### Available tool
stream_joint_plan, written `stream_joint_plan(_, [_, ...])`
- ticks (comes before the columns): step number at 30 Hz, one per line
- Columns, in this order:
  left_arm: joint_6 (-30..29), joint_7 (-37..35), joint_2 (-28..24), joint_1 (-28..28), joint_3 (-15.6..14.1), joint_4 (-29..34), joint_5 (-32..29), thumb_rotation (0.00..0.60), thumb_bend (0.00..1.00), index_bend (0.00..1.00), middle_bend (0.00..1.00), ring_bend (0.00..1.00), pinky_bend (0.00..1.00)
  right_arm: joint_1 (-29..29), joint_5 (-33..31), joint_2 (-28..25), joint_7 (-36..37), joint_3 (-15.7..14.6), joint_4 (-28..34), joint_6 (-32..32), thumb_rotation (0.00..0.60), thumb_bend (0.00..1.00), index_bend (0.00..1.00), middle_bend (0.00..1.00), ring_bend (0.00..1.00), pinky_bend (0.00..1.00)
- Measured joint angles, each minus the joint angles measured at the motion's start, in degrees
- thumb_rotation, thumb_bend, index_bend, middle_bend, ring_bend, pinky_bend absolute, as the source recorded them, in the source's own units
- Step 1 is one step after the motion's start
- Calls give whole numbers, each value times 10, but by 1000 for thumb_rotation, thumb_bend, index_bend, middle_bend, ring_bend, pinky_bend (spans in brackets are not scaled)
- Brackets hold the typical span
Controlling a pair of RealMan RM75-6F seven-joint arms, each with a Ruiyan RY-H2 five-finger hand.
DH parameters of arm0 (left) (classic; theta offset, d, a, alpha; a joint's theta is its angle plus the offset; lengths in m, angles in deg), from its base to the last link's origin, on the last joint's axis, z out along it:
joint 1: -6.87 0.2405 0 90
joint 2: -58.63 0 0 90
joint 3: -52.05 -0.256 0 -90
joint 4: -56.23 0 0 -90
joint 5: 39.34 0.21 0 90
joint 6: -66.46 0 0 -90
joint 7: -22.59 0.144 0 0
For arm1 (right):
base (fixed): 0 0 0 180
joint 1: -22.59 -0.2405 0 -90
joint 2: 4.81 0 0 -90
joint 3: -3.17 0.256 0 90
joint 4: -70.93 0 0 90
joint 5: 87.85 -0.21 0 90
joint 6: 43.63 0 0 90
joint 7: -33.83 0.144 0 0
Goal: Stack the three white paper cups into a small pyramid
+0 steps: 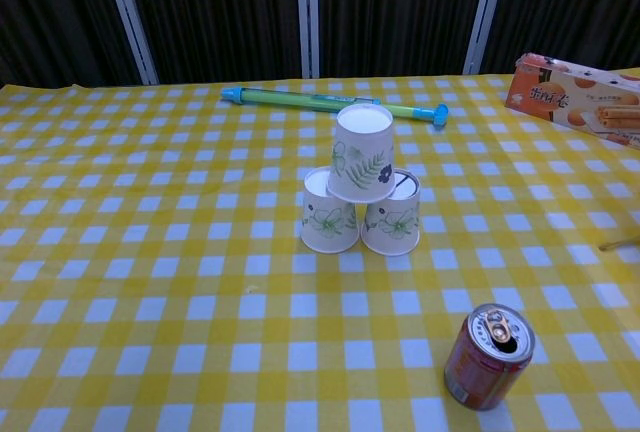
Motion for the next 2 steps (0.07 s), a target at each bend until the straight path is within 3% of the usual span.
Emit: stream_joint_plan(2, [-4,-3,2,6,-2,-7,-1,600,84,0,0,0,0,28,21,2,19,-11,-35,27,600,94,0,0,0,0])
